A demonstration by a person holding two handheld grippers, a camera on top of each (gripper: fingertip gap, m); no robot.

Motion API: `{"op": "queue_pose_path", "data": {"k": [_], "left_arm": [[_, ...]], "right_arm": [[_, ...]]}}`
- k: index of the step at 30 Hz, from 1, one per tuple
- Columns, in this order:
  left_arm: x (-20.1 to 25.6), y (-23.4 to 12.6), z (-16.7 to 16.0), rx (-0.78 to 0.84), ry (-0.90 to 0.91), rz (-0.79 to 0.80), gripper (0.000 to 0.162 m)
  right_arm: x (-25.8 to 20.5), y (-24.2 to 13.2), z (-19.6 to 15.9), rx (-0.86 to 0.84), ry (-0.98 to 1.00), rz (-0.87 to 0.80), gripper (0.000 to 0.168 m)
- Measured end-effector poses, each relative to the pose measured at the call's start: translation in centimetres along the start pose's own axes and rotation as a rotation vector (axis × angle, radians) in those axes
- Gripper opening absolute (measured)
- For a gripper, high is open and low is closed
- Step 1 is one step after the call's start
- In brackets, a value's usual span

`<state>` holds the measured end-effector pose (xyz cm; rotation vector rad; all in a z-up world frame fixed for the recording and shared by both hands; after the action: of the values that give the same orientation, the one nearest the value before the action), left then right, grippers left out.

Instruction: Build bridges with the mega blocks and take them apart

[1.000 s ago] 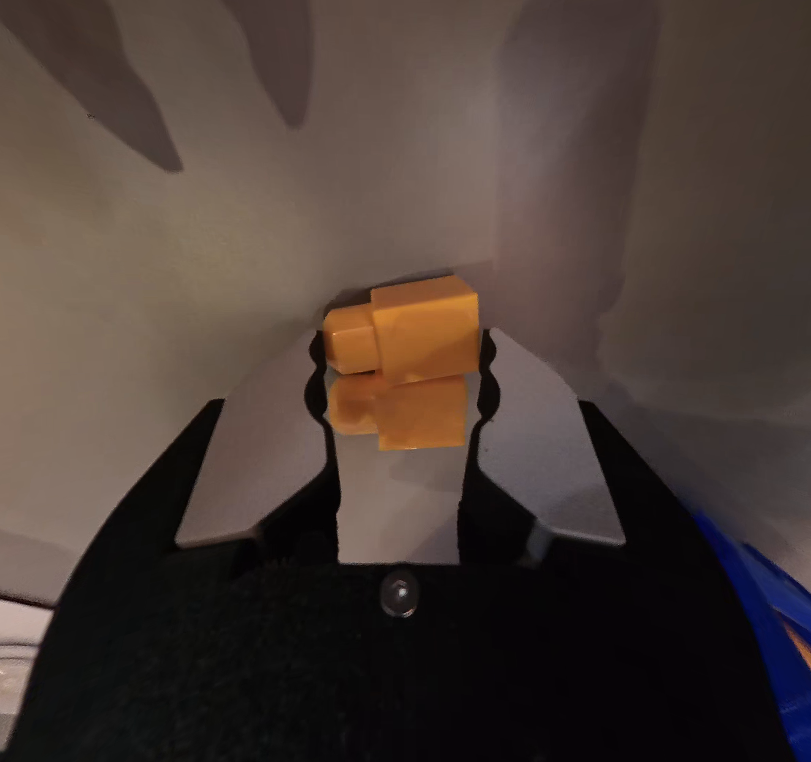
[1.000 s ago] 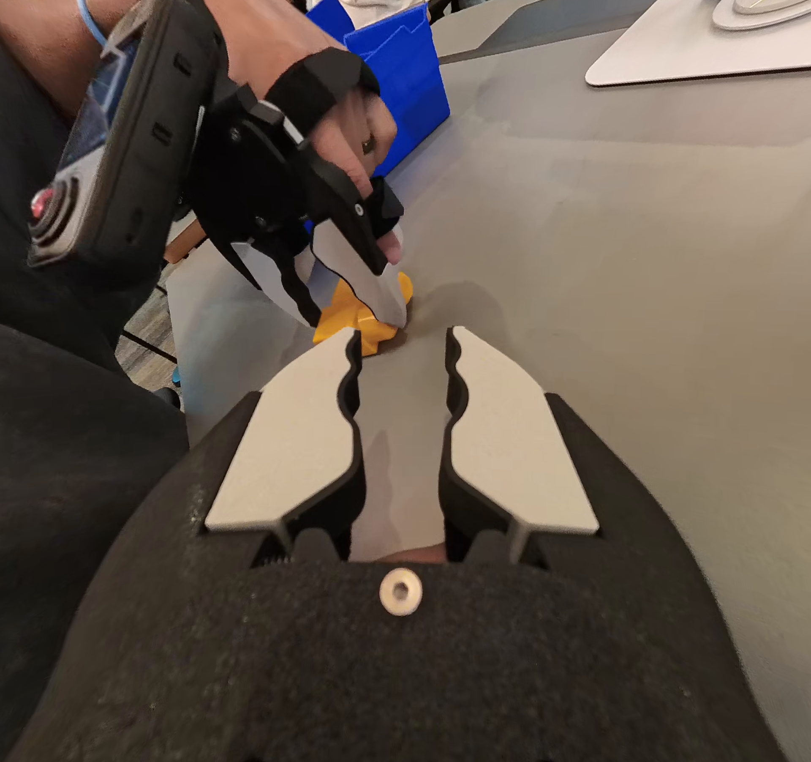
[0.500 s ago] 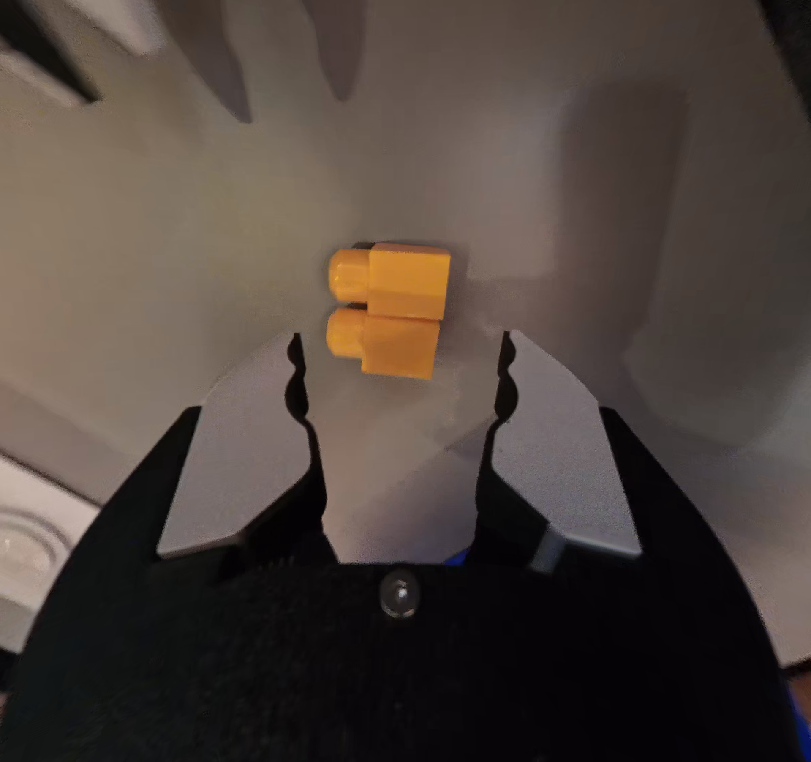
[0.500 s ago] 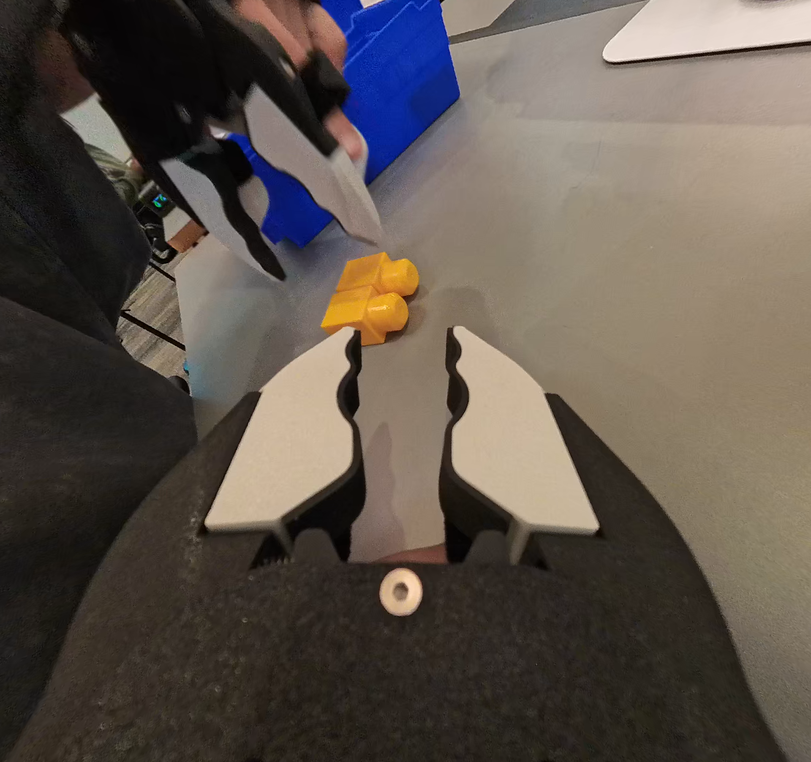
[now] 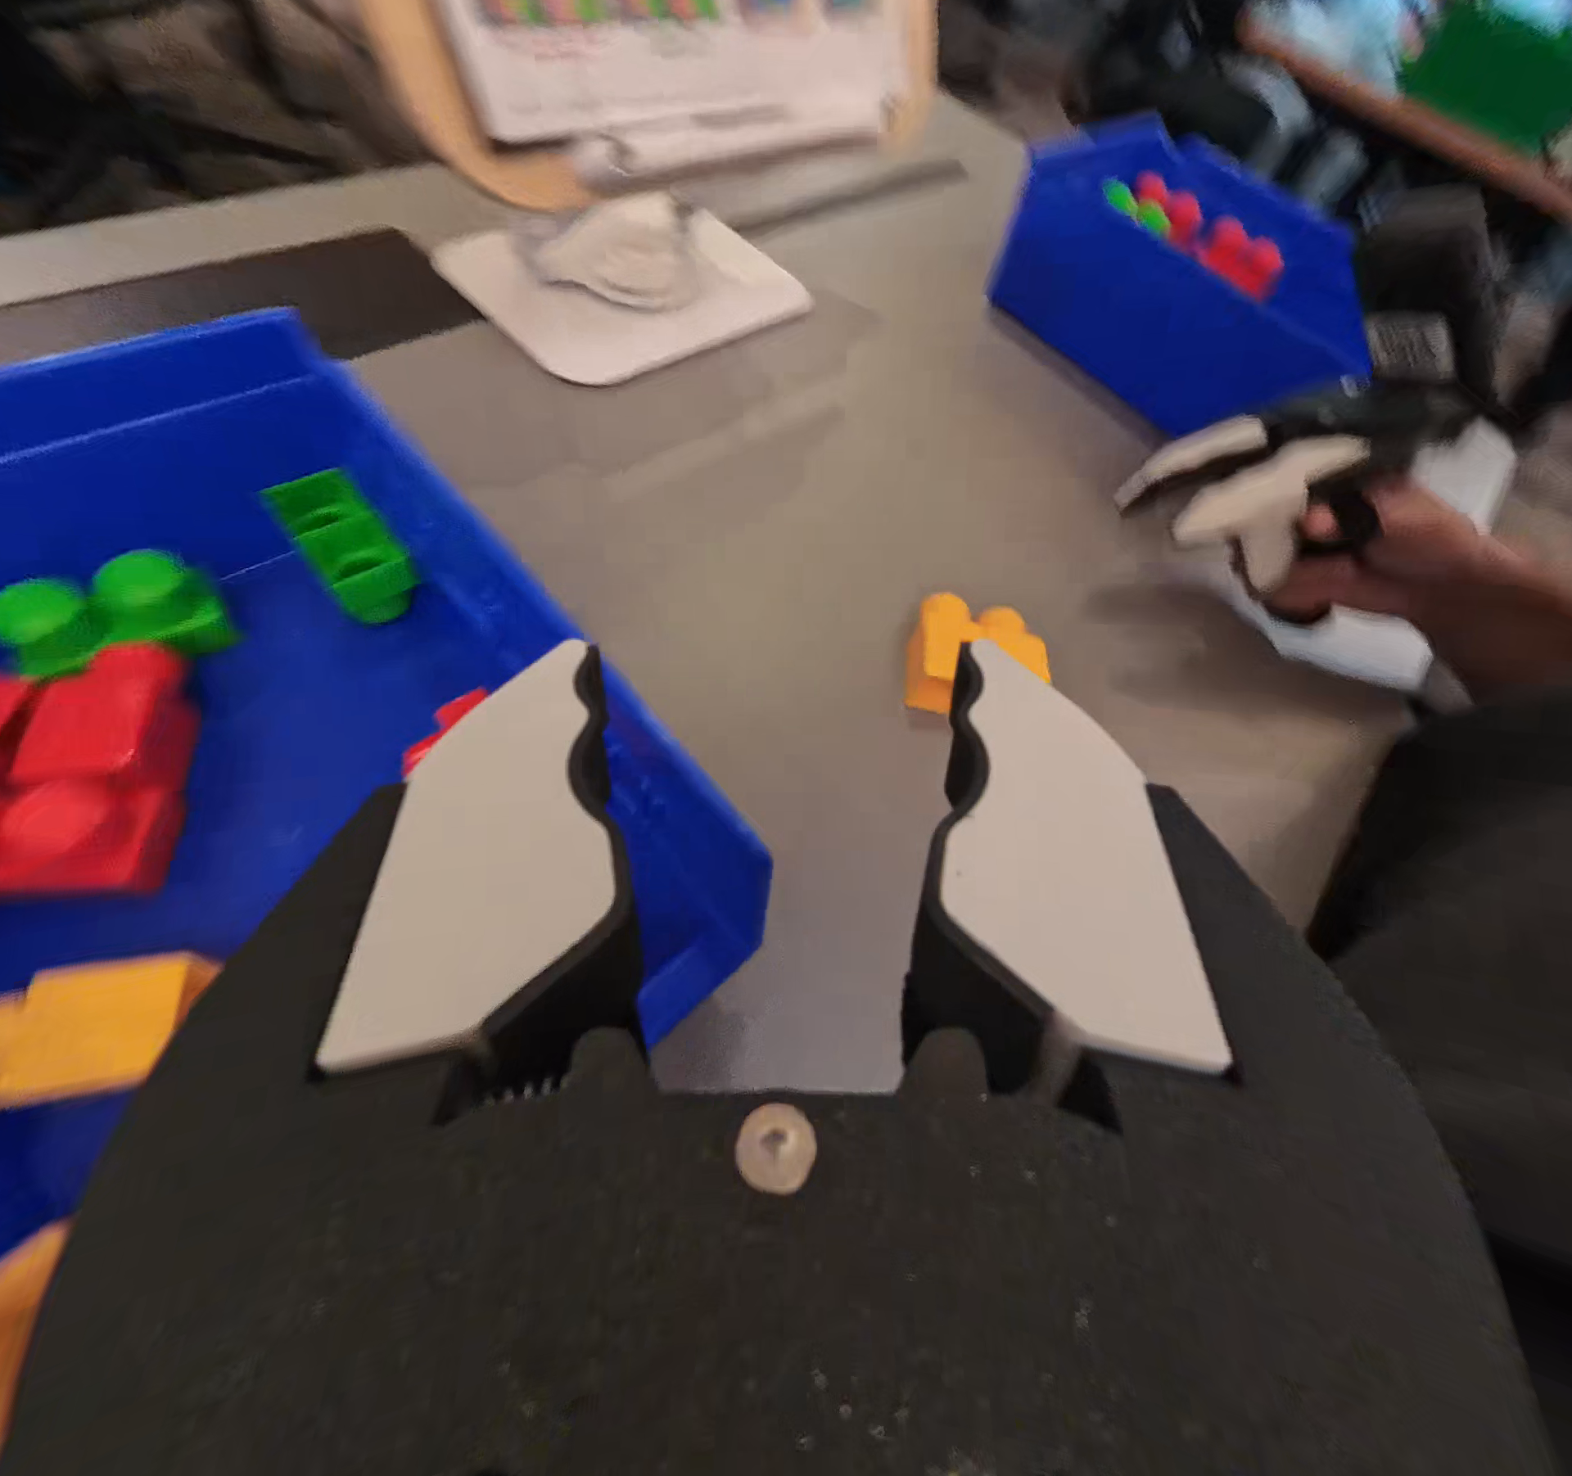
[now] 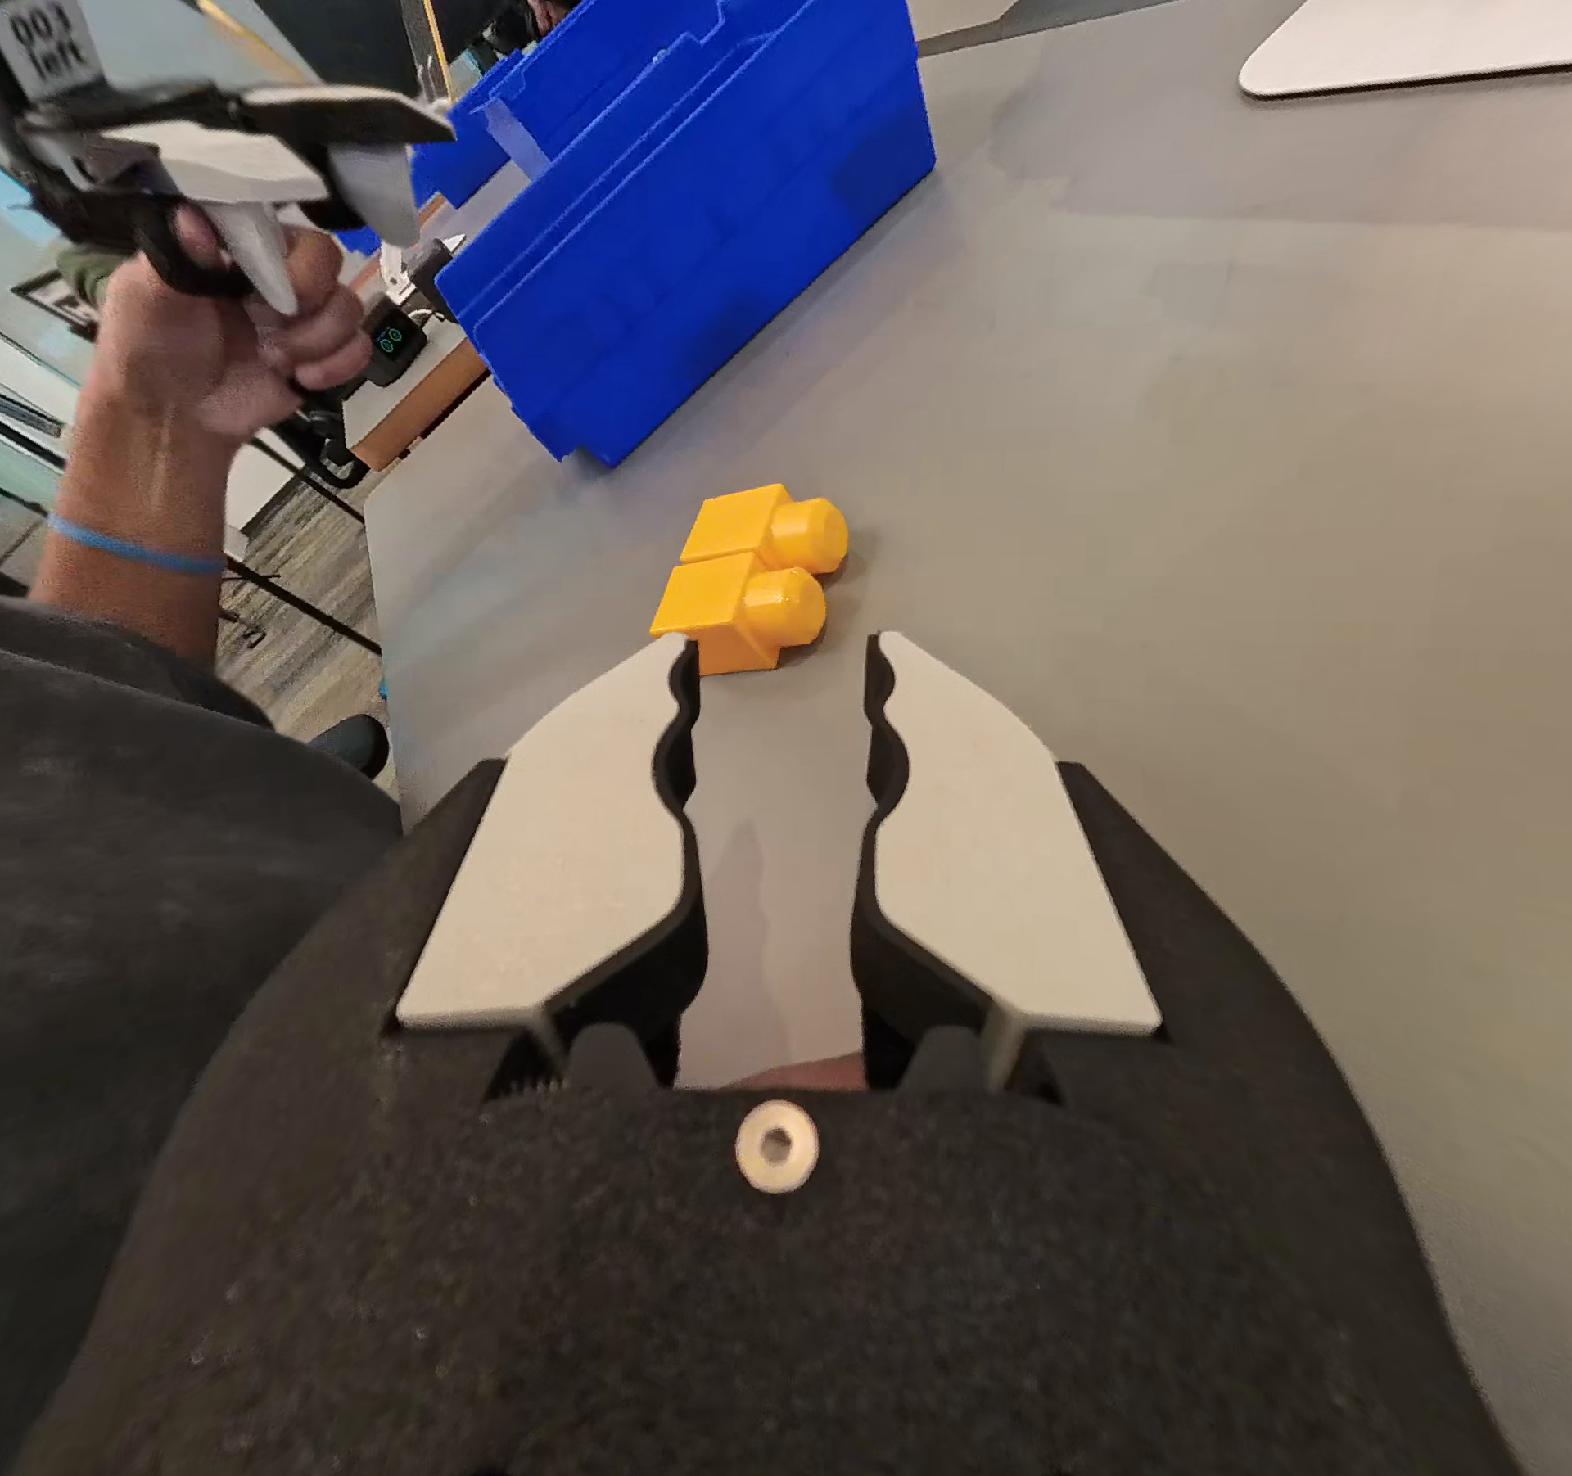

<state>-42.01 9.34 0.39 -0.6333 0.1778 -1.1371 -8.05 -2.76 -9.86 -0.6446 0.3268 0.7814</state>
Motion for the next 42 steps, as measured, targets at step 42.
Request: {"op": "queue_pose_path", "data": {"k": [42], "left_arm": [[-18.2, 5.7, 4.1, -0.542, -0.189, 0.445, 0.07]], "right_arm": [[-0.4, -0.6, -1.2, -0.035, -0.014, -0.052, 0.036]]}}
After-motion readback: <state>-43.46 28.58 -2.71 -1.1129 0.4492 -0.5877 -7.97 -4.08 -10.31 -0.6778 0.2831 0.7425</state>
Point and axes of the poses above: each gripper's, where its closed fingertips meet, y out along the fingers, z out of its top, x = y × z across the jaws, the point moved 7 cm from there along -y, back along the fingers, and after that the axes turned 7 degrees about -x, right-handed, at the moved point
